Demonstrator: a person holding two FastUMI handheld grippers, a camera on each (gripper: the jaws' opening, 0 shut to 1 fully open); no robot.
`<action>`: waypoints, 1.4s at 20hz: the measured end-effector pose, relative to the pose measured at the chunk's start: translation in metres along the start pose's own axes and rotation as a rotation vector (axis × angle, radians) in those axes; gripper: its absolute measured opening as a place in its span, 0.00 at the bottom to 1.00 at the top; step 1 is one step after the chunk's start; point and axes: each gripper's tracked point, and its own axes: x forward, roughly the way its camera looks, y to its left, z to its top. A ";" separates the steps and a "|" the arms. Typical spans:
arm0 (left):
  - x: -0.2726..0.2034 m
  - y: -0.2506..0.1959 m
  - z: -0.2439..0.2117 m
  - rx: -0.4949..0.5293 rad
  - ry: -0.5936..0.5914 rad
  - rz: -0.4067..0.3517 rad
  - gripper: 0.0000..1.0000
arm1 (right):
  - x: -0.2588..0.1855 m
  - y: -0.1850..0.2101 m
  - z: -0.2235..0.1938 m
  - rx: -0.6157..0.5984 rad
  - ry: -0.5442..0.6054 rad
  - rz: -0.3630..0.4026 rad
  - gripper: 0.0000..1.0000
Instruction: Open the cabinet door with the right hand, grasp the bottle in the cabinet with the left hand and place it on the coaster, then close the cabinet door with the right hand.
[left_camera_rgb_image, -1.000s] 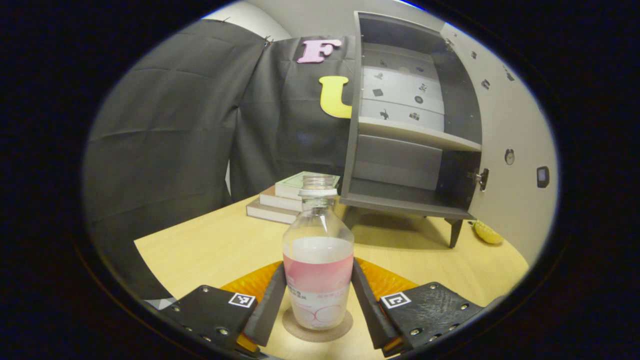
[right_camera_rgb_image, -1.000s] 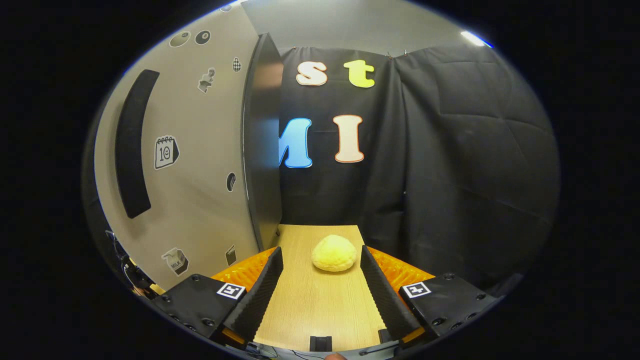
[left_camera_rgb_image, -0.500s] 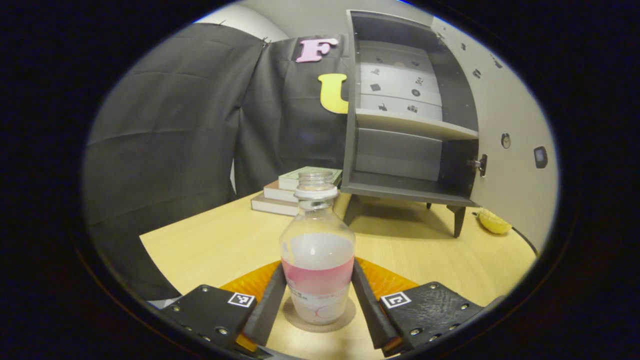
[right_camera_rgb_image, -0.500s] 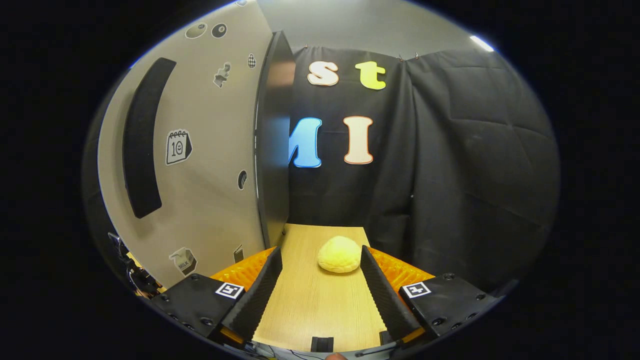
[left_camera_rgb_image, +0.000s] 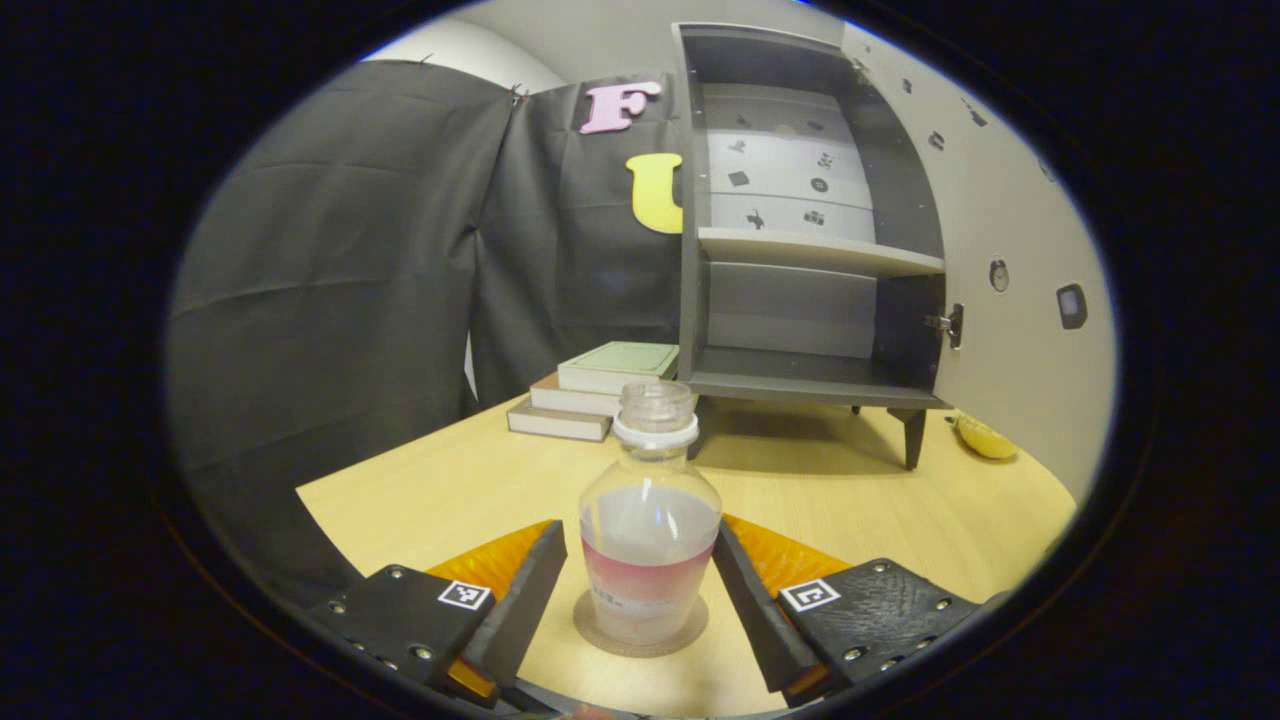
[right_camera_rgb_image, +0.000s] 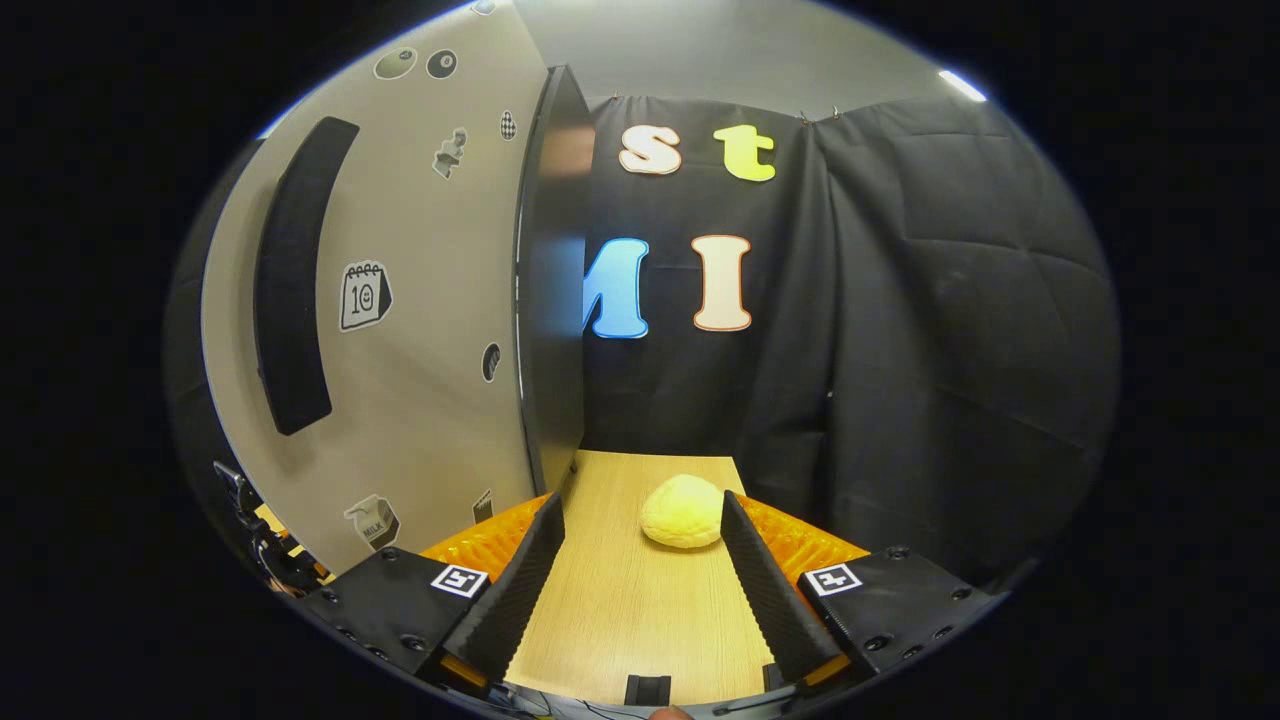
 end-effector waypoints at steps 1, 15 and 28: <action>-0.005 -0.001 0.007 0.011 -0.010 0.001 0.87 | -0.001 0.000 0.001 0.002 -0.004 0.003 0.99; -0.082 0.014 0.164 0.079 -0.177 0.023 0.87 | -0.018 0.037 0.057 0.088 -0.114 0.185 0.98; -0.068 0.059 0.225 0.070 -0.247 -0.072 0.89 | -0.041 0.083 0.098 -0.030 -0.185 0.151 0.93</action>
